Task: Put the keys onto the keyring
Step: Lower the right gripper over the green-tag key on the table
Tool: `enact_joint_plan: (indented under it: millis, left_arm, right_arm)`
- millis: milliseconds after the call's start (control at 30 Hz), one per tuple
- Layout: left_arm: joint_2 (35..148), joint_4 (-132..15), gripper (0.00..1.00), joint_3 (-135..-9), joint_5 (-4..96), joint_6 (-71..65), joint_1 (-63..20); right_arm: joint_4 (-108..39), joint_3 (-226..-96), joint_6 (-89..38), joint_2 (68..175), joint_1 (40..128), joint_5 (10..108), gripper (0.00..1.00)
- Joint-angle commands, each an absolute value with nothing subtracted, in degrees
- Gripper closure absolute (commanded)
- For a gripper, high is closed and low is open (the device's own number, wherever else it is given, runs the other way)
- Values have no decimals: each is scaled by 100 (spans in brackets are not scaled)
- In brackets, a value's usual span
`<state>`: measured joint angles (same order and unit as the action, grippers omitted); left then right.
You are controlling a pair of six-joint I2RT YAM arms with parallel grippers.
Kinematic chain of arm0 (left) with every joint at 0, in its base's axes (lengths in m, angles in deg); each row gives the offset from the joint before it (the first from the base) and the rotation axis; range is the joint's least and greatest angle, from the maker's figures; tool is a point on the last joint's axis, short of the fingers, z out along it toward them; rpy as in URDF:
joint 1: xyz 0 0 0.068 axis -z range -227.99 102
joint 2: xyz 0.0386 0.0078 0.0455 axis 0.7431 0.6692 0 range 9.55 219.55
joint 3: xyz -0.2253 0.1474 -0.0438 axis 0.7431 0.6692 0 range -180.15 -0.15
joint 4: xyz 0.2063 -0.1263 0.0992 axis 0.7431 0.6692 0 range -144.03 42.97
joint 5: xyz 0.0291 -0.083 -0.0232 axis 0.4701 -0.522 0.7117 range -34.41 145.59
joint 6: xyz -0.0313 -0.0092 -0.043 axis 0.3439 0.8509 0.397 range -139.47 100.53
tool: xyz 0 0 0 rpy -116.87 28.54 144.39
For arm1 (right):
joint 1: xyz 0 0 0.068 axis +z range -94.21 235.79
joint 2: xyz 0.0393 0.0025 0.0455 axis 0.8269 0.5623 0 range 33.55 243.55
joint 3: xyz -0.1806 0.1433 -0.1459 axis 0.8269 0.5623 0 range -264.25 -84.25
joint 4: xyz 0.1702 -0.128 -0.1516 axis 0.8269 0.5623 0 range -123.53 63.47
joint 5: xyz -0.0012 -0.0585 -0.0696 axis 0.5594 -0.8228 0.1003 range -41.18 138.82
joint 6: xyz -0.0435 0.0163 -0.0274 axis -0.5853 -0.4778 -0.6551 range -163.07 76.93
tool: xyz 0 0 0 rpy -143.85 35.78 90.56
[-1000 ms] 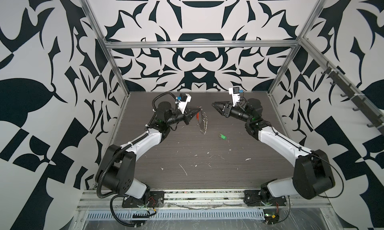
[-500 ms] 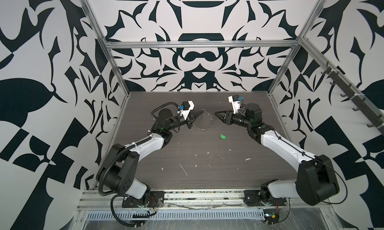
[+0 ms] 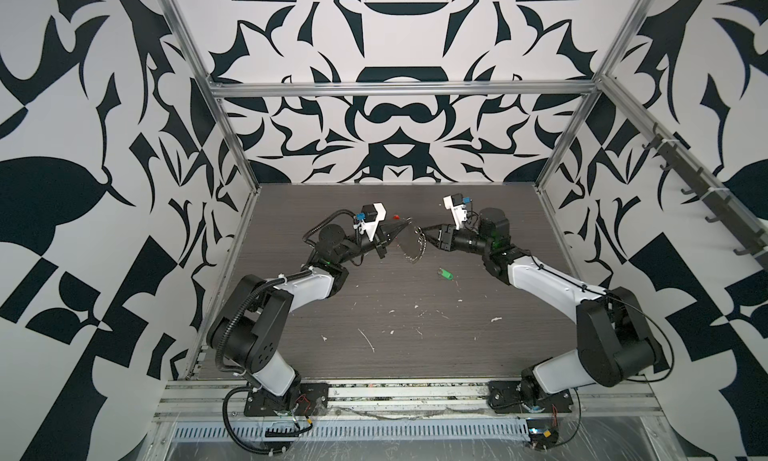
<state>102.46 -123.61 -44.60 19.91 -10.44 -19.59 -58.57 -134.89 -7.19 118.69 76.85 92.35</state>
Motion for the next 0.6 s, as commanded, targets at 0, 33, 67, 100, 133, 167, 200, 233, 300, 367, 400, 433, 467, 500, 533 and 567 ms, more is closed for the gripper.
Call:
enact_joint_plan:
  millis: [0, 33, 67, 100, 133, 167, 200, 233, 300, 367, 400, 433, 467, 500, 533, 567]
  left_arm:
    - [10325, -13018, 100, -4454, 2107, -824, -1983]
    - [10333, -13045, 100, -4460, 2123, -797, -1983]
    - [10344, -13057, 100, -4464, 2128, -782, -1984]
    - [10350, -13062, 100, -4479, 2125, -757, -1980]
    - [10362, -13075, 100, -4479, 2144, -737, -1980]
    - [10378, -13097, 100, -4485, 2157, -703, -1986]
    - [10401, -13125, 100, -4489, 2162, -675, -1979]
    - [10419, -13161, 100, -4498, 2171, -635, -1974]
    - [10467, -13228, 100, -4507, 2193, -577, -1976]
    - [10495, -13238, 100, -4509, 2210, -543, -1977]
    - [10512, -13240, 100, -4507, 2219, -541, -1982]
    - [10535, -13235, 100, -4501, 2232, -532, -1978]
    - [10543, -13221, 100, -4496, 2243, -536, -1975]
    - [10544, -13181, 100, -4477, 2263, -541, -1981]
    - [10540, -13120, 100, -4449, 2302, -562, -1987]
    - [10521, -13051, 100, -4426, 2322, -590, -1983]
  right_arm:
    - [-6254, -13767, -631, 11791, 7732, 9348, 65]
    - [-6278, -13776, -629, 11800, 7739, 9347, 65]
    - [-6298, -13778, -609, 11809, 7741, 9346, 65]
    - [-6315, -13794, -602, 11826, 7757, 9339, 65]
    - [-6320, -13820, -589, 11845, 7766, 9334, 65]
    - [-6353, -13830, -578, 11866, 7780, 9335, 65]
    - [-6384, -13843, -558, 11904, 7802, 9331, 65]
    - [-6416, -13865, -546, 11932, 7832, 9330, 65]
    - [-6446, -13923, -526, 12005, 7870, 9325, 66]
    - [-6461, -13952, -493, 12051, 7890, 9307, 66]
    - [-6474, -13950, -480, 12047, 7888, 9308, 66]
    - [-6355, -13945, -529, 12009, 7886, 9244, 66]
    - [-6077, -13953, -675, 11936, 7875, 9107, 66]
    - [-5582, -13977, -916, 11813, 7872, 8803, 66]
    - [-4915, -14005, -1253, 11666, 7872, 8353, 66]
    - [-4375, -14025, -1493, 11527, 7868, 7889, 65]
